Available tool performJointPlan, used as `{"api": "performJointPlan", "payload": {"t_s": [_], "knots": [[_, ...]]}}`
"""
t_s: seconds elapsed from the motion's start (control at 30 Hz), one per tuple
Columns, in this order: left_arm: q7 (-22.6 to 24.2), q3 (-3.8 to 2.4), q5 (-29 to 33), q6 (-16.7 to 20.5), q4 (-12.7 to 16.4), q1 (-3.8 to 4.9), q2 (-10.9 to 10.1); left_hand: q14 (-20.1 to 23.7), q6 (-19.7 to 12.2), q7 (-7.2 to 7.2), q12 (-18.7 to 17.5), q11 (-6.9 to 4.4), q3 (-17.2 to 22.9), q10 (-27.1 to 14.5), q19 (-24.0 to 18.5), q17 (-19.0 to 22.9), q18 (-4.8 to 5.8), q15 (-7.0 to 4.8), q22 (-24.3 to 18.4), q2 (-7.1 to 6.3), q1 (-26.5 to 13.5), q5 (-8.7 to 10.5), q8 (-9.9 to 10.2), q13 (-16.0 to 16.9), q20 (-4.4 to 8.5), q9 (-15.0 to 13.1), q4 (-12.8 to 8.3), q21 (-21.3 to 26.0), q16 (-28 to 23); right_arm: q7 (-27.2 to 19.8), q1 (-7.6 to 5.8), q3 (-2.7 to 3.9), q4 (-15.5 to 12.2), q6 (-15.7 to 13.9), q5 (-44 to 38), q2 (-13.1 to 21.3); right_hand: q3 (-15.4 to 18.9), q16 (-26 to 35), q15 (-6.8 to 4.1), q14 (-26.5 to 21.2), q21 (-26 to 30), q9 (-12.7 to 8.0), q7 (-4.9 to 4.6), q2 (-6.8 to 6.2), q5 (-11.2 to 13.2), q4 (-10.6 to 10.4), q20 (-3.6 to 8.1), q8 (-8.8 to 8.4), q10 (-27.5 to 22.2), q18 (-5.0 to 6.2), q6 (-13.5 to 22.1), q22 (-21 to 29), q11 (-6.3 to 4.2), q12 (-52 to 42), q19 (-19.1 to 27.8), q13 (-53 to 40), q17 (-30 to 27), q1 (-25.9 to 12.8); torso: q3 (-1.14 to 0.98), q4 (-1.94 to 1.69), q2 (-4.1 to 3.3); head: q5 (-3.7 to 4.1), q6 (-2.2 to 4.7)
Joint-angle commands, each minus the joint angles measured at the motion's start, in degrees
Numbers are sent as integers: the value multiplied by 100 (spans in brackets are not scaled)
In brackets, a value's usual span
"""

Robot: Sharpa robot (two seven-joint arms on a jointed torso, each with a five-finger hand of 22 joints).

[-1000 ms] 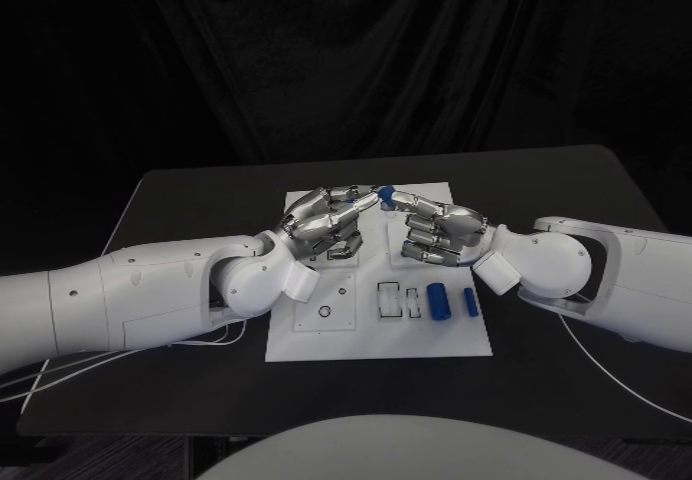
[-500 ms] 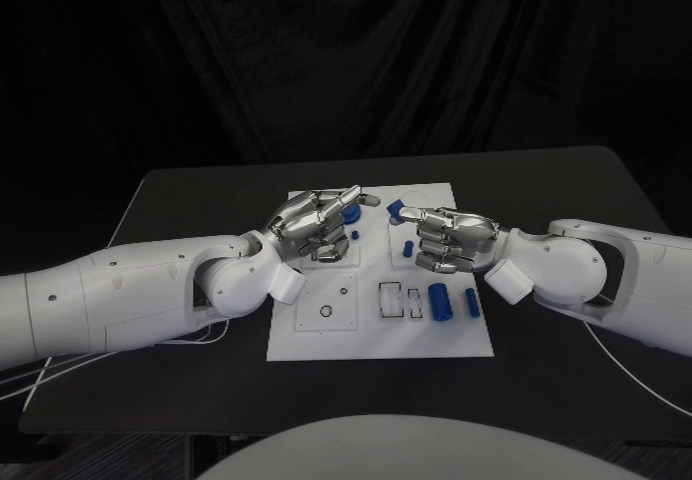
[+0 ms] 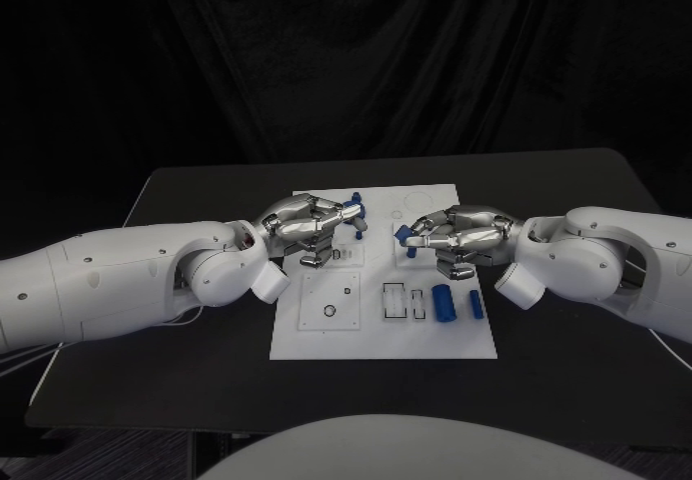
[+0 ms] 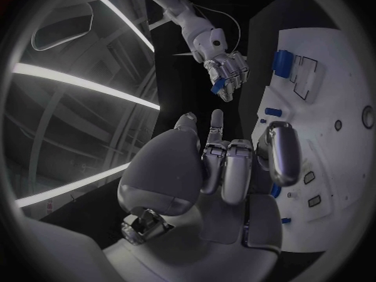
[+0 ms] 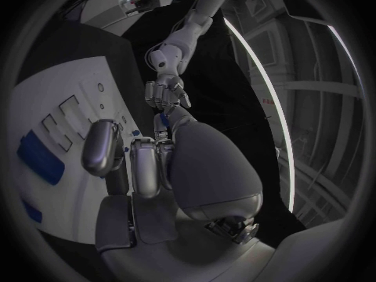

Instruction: Assemble the parts on the task board

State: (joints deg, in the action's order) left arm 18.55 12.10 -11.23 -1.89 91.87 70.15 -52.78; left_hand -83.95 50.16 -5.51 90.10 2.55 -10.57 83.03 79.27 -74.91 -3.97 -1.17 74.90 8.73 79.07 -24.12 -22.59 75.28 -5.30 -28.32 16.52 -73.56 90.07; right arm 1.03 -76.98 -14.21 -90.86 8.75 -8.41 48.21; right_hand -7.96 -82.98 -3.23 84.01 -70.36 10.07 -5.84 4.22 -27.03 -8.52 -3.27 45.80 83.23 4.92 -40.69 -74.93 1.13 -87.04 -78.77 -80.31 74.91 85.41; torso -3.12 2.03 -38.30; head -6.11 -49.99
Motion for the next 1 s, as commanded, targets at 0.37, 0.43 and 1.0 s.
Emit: {"api": "performJointPlan", "payload": {"t_s": [0.37, 0.43, 1.0], "knots": [[-1039, -4, -1880, -690, -36, 194, 167, -605, -320, 185, -10, -266, -273, 697, 69, -1509, 16, -154, 1008, -39, 63, 40, -1075, 1472, 145, -1349, 0, -91, -7, 1596, -318, 6, 30, 191, -1954, -250, -688, -10, 4, 388, -33, -20, 53, -10, 182, 339, 24, -160, 202, 47, -210, -204, -36, -76, -118, -365, 703, -38, -12, 21, 10, -43, -1], [-1023, -4, -2031, -699, -35, 200, 189, -605, -339, 186, -10, -268, -295, 697, 66, -1509, 14, -156, 1005, -49, 57, 82, -1097, 1472, 149, -1399, -1, -85, -7, 1706, -327, 6, 60, 313, -1998, -315, -714, -9, 3, 389, -28, -22, 53, -17, 181, 349, 25, -167, 210, 48, -215, -200, -36, -80, -119, -375, 702, -52, -12, 21, 10, -49, -1], [-1104, -3, -2861, -741, -140, 205, 397, -605, -581, 122, -10, -221, -391, 697, 45, -1509, 11, -124, 996, -47, 97, 389, -995, 1472, 133, -1548, -30, -48, -7, 1925, -333, 6, 93, 733, -2083, -664, -889, 50, 4, 374, 46, -24, 51, -68, 133, 394, 27, -200, 205, 64, -243, -148, -34, -81, -99, -369, 633, -174, -11, 13, -1, -33, -1]]}}
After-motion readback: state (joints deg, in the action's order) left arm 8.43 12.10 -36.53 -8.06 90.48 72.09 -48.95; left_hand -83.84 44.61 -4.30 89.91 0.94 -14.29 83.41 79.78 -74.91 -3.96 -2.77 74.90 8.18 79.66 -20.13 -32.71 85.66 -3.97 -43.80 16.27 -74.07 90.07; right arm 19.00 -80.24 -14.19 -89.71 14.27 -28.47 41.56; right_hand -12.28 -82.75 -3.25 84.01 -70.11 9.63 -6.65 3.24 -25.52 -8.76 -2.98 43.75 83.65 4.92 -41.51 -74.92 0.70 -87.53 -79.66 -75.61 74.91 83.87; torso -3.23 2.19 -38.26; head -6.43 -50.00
